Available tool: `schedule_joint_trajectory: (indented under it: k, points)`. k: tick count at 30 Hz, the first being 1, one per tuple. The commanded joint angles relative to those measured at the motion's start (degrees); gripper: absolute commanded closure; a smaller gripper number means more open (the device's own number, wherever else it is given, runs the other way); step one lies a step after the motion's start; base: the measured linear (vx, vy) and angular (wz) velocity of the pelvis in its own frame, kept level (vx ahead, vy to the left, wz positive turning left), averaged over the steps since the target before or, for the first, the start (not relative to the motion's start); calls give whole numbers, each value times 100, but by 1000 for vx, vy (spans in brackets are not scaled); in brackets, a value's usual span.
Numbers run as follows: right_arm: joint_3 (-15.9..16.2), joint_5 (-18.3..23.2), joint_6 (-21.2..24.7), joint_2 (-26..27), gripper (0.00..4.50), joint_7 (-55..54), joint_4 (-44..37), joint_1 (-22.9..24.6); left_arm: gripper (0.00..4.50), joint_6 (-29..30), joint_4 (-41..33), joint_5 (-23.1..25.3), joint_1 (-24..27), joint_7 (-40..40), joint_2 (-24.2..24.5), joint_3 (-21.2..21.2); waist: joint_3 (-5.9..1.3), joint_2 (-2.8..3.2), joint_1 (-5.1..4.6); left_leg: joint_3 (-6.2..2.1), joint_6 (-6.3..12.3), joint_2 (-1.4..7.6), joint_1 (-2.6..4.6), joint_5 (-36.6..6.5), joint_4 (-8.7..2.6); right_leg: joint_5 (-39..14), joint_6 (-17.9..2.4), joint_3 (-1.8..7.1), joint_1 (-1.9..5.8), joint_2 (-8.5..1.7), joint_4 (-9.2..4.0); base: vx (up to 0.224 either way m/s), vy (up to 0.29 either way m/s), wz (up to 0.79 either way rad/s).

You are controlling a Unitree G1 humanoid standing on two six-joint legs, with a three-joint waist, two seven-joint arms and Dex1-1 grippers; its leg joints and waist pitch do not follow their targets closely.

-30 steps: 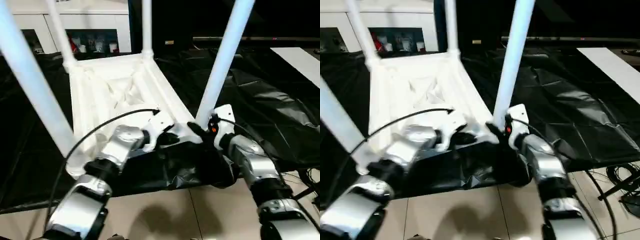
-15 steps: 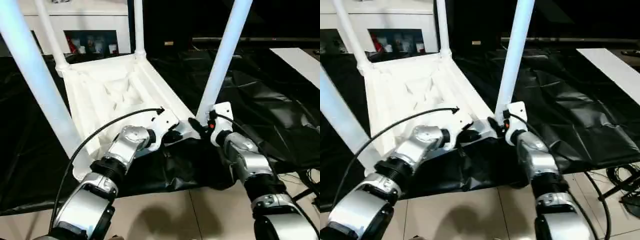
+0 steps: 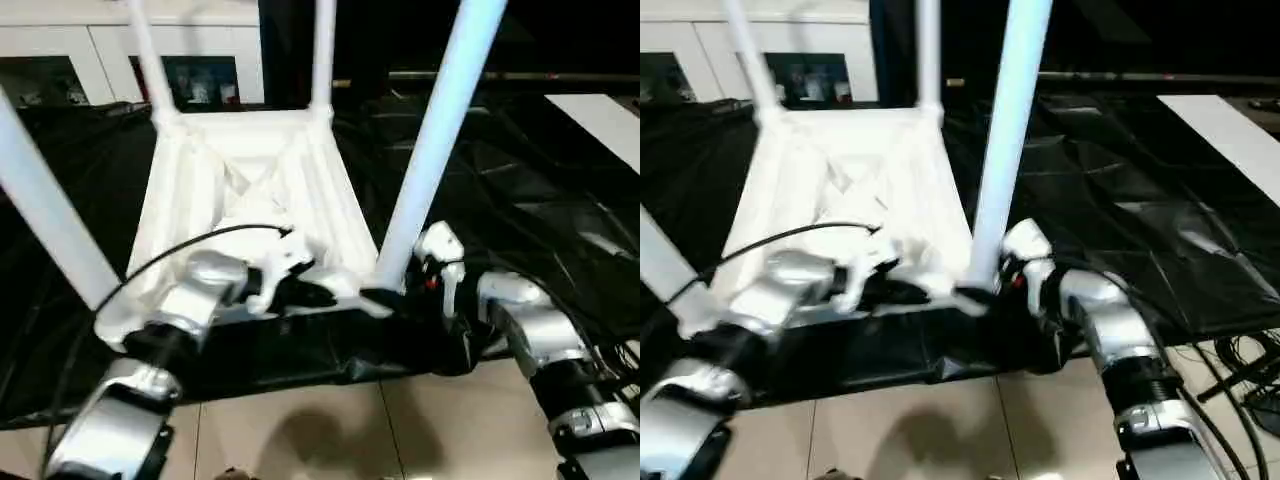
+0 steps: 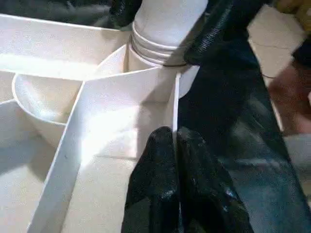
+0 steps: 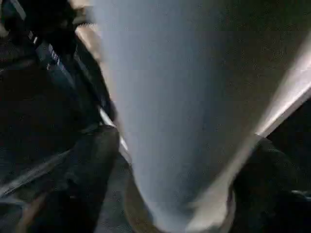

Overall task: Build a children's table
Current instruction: Rotate leg to tighten

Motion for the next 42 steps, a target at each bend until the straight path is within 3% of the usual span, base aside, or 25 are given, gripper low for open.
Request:
schedule_joint_trajectory:
  k: [1,5,11,16,20,22,24,27,29,30,36,37,38,42]
  points:
    - [59,-31,4,-54,149,137,-26,51,450,53,-23,-262,107,-137,-23,88,-322,-74,-1,-75,350,186,78,-1013,-365,-1021,-1335,229,253,-425,-406,0,0,0]
    - [141,-22,48,-92,182,238,-76,108,450,73,-54,-266,152,-175,44,114,-321,-81,-6,-79,332,186,78,-1021,-368,-1157,-1278,233,254,-431,-419,0,0,0]
    - [135,41,77,-137,188,376,-101,126,450,223,-296,-311,255,-274,121,124,-319,-87,-7,-75,353,187,75,-977,-365,-1122,-1284,233,250,-427,-413,0,0,0]
    - [-59,169,79,16,188,184,-19,106,450,165,-304,-299,238,-81,42,118,-318,-102,-4,-77,339,185,79,-966,-366,-1165,-1266,235,248,-434,-415,0,0,0]
    - [-254,-22,1,294,188,-800,438,-60,450,53,-102,-151,101,497,-221,153,-296,-114,-43,-87,250,171,74,-1108,-380,-1440,-1203,232,235,-435,-447,0,0,0]
    - [-476,-133,27,665,189,-1936,901,-210,450,-5,177,37,-84,1165,-628,118,-283,-104,-101,-94,121,162,100,-1283,-388,-1870,-1099,233,200,-437,-501,0,0,0]
    - [-548,-137,51,823,189,-2304,1000,-247,450,61,272,112,-161,1392,-807,68,-293,-92,-124,-113,34,151,101,-1314,-389,-2050,-1030,229,222,-450,-519,0,0,0]
    - [-633,-179,72,1057,189,-2851,1089,-298,450,148,439,271,-278,1851,-1092,-16,-299,-111,-132,-97,138,147,99,-1301,-376,-1923,-1003,240,207,-430,-523,0,0,0]
    - [-712,-269,78,1291,189,-3486,1221,-384,450,235,552,373,-363,2246,-1393,-93,-309,-67,-140,-100,122,151,86,-1193,-383,-1699,-1058,237,220,-419,-506,0,0,0]
    - [-735,-293,78,1372,189,-3696,1287,-424,450,250,581,393,-386,2365,-1495,-126,-305,-75,-150,-99,116,154,88,-1192,-386,-1662,-1073,235,212,-416,-506,0,0,0]
    - [-609,-466,-361,1585,189,-3810,1407,-532,450,68,760,545,-456,2554,-1624,-163,-311,-82,-135,-100,181,139,82,-1295,-379,-1668,-1049,232,223,-428,-527,0,0,0]
    - [-583,-472,-404,1567,189,-3732,1385,-524,450,72,747,547,-453,2520,-1591,-164,-310,-110,-136,-100,192,141,75,-1306,-383,-1684,-1042,228,230,-424,-524,0,0,0]
    - [-593,-420,-420,1555,133,-3601,1348,-509,450,69,723,553,-442,2459,-1546,-175,-308,-100,-131,-107,197,145,77,-1307,-387,-1694,-1042,227,231,-429,-518,0,0,0]
    - [-627,-198,-429,1362,113,-2918,1121,-461,450,2,666,535,-406,2246,-1351,-121,-311,-103,-125,-109,255,150,58,-1277,-388,-1644,-1050,228,244,-433,-512,0,0,0]
